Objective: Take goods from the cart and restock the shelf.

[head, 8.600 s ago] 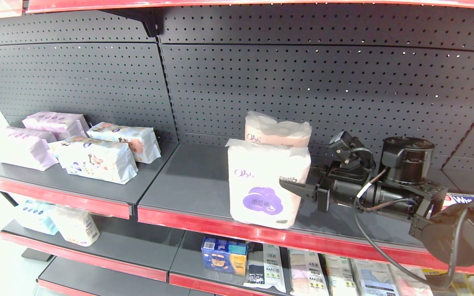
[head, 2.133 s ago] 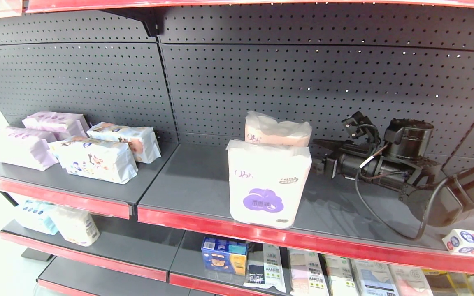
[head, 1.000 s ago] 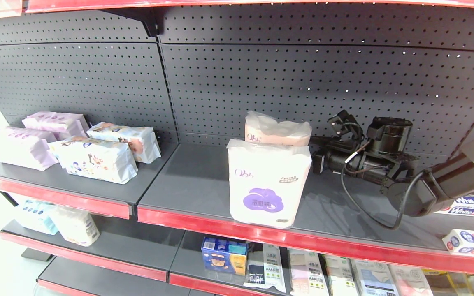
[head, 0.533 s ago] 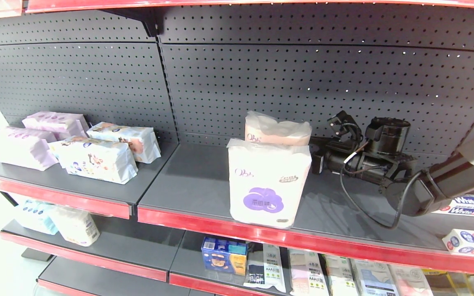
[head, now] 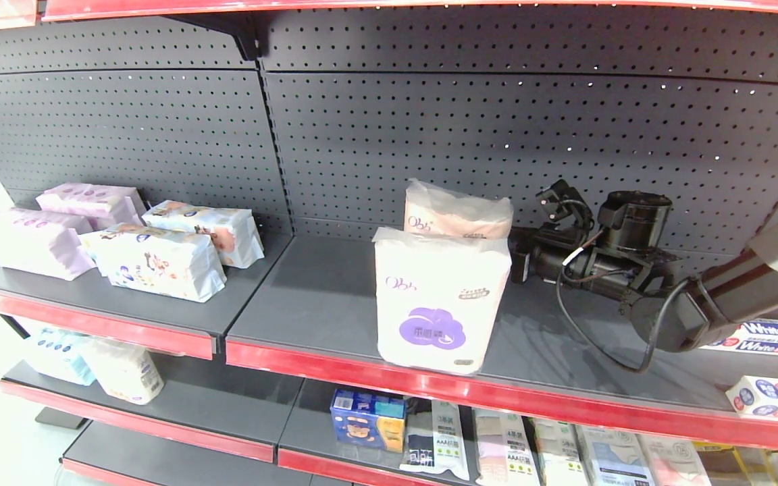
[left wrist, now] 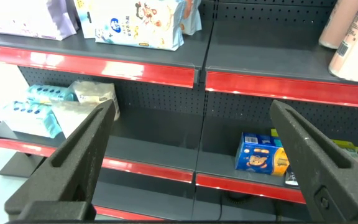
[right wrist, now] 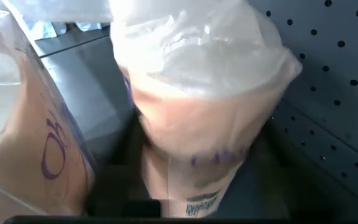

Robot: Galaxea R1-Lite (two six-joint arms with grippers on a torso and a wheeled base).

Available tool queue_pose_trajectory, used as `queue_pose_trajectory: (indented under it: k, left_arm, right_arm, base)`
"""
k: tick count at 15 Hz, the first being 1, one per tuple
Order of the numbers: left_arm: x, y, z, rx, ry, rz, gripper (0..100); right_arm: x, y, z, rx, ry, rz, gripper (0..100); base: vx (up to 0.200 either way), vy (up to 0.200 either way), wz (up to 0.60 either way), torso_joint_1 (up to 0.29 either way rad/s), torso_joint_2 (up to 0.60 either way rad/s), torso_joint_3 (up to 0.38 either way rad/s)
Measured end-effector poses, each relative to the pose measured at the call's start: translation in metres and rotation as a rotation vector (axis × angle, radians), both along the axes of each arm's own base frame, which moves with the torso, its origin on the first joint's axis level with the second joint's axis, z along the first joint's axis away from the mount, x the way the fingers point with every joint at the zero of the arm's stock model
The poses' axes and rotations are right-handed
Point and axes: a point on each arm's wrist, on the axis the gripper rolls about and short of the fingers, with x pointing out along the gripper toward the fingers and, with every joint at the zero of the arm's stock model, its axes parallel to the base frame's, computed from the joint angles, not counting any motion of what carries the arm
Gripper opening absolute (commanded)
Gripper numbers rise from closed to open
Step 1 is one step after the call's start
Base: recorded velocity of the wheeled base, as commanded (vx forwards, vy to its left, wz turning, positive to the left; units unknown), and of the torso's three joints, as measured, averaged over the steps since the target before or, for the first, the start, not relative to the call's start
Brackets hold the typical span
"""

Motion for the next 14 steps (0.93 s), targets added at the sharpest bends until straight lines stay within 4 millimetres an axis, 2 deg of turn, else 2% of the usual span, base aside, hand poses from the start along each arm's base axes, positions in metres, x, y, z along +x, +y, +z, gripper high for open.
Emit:
queue_pose_trajectory:
  k: [4,14]
  left_arm:
    - [0.000,0.000,0.000,0.000,0.000,0.000,100]
    - [0.000,0.000,0.000,0.000,0.000,0.000,100]
  right_arm:
    - [0.001,-0.001,0.001,0.003,-0.003,0.006,0]
    - [0.001,-0.011,0.004,0.022,-0.006,0.148,0]
  base:
    - [0.000,0.000,0.00,0.000,0.00,0.000]
    - [0.000,0.000,0.00,0.000,0.00,0.000]
